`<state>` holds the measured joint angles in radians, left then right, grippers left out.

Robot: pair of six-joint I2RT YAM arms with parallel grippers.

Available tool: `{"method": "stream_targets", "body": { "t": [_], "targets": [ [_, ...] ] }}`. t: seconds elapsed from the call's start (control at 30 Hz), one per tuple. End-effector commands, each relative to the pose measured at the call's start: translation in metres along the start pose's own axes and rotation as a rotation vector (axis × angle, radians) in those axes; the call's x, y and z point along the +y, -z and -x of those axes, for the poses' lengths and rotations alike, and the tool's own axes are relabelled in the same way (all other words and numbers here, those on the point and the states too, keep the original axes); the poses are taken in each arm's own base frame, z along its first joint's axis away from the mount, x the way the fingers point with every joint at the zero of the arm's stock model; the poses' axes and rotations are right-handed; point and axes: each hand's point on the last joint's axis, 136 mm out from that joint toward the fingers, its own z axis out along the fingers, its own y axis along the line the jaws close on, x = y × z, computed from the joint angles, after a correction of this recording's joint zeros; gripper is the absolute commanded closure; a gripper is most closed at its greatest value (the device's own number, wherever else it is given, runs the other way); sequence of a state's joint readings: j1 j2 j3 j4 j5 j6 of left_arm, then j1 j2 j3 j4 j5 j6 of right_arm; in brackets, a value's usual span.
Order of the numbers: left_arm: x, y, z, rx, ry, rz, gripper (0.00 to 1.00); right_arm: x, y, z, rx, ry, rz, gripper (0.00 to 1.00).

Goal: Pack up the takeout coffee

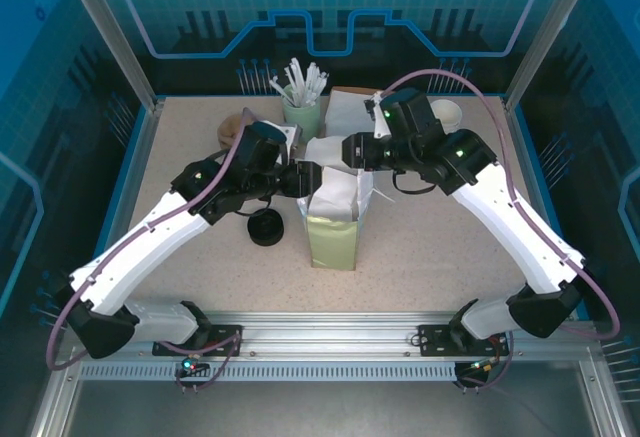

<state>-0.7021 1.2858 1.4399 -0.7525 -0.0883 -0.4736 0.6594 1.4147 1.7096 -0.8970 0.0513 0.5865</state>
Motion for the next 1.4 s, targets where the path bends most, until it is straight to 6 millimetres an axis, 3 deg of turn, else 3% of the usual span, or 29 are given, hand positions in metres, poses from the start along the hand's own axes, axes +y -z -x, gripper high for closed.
{"method": "stream_targets", "body": {
  "t": [0.0, 0.13, 0.3, 0.4, 0.53, 0.63, 0.73, 0.87, 0.97, 1.17, 1.37],
  "targets": [
    [-0.020, 0.025, 0.017, -0.056, 0.011, -0.101, 0.43, -0.001, 0.018, 0.013, -0.056, 0.012, 0.026, 0.57],
    [-0.019, 0.040, 0.030, -0.117, -0.018, -0.093, 0.42, -0.015, 0.029, 0.019, -0.091, 0.012, 0.008, 0.55],
    [0.000, 0.063, 0.055, -0.242, -0.025, -0.044, 0.37, -0.044, 0.043, 0.024, -0.149, 0.019, -0.052, 0.52],
    [0.026, 0.076, 0.070, -0.335, -0.001, 0.009, 0.32, -0.071, 0.048, 0.023, -0.182, 0.012, -0.107, 0.49],
    [0.079, 0.094, 0.083, -0.470, 0.043, 0.167, 0.25, -0.113, 0.048, 0.019, -0.223, -0.004, -0.205, 0.40],
    [0.116, 0.107, 0.087, -0.571, 0.040, 0.300, 0.13, -0.148, 0.043, 0.012, -0.239, -0.020, -0.288, 0.32],
    [0.158, 0.109, 0.081, -0.639, 0.055, 0.441, 0.01, -0.184, 0.035, 0.004, -0.257, -0.037, -0.382, 0.20],
    [0.214, 0.102, 0.060, -0.674, 0.112, 0.590, 0.01, -0.227, 0.022, -0.007, -0.299, -0.051, -0.490, 0.12],
    [0.243, 0.086, 0.042, -0.688, 0.099, 0.646, 0.01, -0.254, 0.012, -0.015, -0.345, -0.045, -0.570, 0.02],
    [0.291, 0.052, 0.001, -0.680, 0.104, 0.706, 0.01, -0.302, -0.005, -0.036, -0.382, -0.007, -0.730, 0.00],
    [0.322, 0.020, -0.030, -0.637, 0.035, 0.761, 0.01, -0.319, -0.046, -0.051, -0.378, 0.059, -0.665, 0.00]
  ]
}}
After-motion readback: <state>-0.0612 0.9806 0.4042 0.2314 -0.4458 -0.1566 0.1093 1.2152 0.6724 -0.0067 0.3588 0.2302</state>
